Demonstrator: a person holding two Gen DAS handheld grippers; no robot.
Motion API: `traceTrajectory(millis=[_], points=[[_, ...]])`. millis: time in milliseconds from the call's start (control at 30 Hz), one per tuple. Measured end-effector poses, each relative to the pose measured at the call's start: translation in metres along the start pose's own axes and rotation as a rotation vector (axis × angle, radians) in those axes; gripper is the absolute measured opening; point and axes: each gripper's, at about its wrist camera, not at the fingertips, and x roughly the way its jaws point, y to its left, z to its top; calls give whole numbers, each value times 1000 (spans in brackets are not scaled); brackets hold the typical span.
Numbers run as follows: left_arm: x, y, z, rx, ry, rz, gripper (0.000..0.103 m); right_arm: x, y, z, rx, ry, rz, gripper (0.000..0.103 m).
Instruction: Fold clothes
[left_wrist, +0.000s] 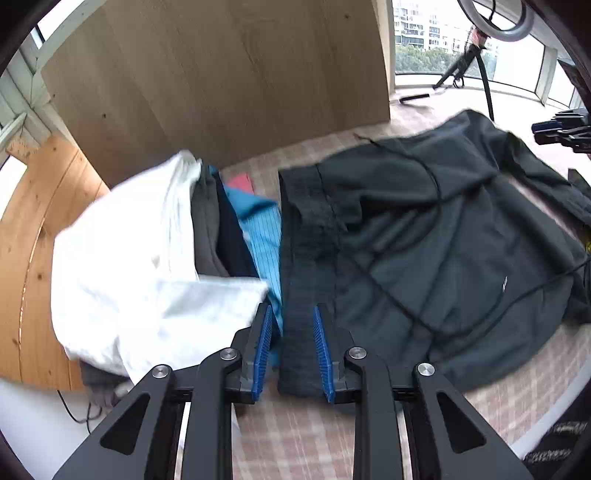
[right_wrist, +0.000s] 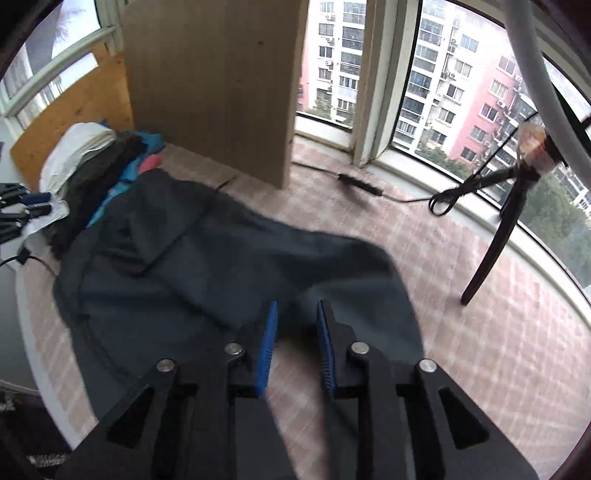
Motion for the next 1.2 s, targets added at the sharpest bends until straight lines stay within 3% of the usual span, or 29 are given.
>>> traceTrajectory(millis=[100, 233, 367, 467, 533, 600, 667, 767, 900, 1067, 1200], points=[[10, -5, -40, -136, 48, -61, 27, -8, 59, -62, -64, 59, 68, 36], [21, -5, -77, -321, 56, -96, 31, 6, 129, -123, -242, 100, 3, 40], [27, 11, -84, -486, 37, -105, 36, 29, 146, -150, -320, 152, -72, 42], [30, 19, -86, -583, 37, -98, 40, 32, 146, -153, -329, 179, -57, 42], [18, 22, -94, -620, 67, -213, 38, 15, 136, -150, -273, 209, -18, 42], [-16, 24, -106, -568, 9, -149, 36, -37, 115, -145, -186, 109, 35, 42], [-9, 24, -104, -575, 14, -150, 37, -95, 88, -144, -81, -16, 70, 43], [3, 24, -100, -586, 23, -153, 41, -133, 64, -149, -1, -106, 30, 55], [18, 23, -95, -602, 34, -156, 41, -89, 68, -157, -15, -43, 49, 55], [37, 23, -88, -621, 49, -160, 41, -15, 98, -165, -185, 87, 11, 55], [61, 30, -83, -725, 67, -165, 40, 7, 109, -181, -290, 134, -22, 55]])
